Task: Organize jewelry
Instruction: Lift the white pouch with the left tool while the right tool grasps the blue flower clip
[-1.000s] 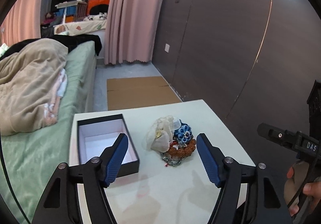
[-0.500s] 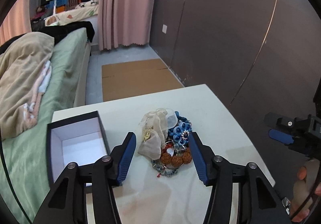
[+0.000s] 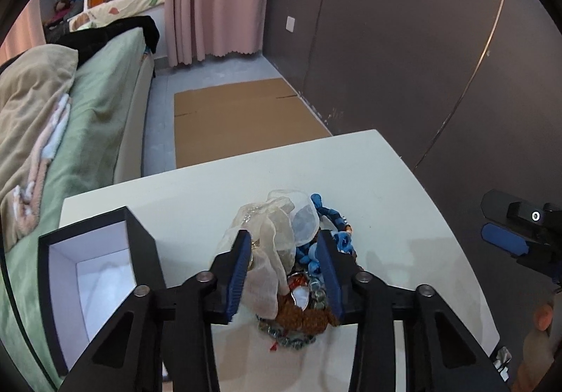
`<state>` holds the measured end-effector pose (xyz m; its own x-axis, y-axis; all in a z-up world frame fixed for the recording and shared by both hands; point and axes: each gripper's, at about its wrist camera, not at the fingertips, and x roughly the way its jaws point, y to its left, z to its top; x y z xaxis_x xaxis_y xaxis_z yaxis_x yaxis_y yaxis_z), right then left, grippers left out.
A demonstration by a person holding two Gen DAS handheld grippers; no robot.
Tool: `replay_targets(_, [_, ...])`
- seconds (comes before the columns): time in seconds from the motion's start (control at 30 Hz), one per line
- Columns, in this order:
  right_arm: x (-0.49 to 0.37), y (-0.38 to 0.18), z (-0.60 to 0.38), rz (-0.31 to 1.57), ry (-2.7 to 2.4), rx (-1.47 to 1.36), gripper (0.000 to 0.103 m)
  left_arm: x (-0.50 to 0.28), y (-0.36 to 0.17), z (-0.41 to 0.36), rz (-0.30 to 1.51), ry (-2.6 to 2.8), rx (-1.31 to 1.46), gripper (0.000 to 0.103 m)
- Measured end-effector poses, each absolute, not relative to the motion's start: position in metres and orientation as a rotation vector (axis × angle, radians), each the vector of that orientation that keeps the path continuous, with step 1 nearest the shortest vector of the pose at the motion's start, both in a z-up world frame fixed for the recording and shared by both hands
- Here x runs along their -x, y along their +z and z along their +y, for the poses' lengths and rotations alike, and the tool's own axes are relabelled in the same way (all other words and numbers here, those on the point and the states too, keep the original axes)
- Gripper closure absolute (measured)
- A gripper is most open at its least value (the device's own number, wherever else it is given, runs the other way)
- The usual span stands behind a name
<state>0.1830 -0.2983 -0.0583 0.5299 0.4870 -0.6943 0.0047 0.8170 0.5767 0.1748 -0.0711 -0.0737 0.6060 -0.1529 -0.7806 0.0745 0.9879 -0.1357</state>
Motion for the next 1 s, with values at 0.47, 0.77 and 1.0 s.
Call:
replay_targets(0.47, [-0.195,-0.065,-0.267,0.997,0.364,-0.532,0.018,-0.162,-0.056,-0.056,0.825,-0.156,0.141,0.103])
replay_targets(0.77, [-0.205,-0.071,-0.230,1.024,0.394,-0.452,0.034,-0.145,-0.028,-0.029,0.731,-0.155,0.205,0.103])
replay_targets(1.0, [-0.210,-0.079,-0.194,1.049,0.387,-0.312,0.035,-0.132,-0.011,-0.005,0.672,-0.152,0.246,0.103])
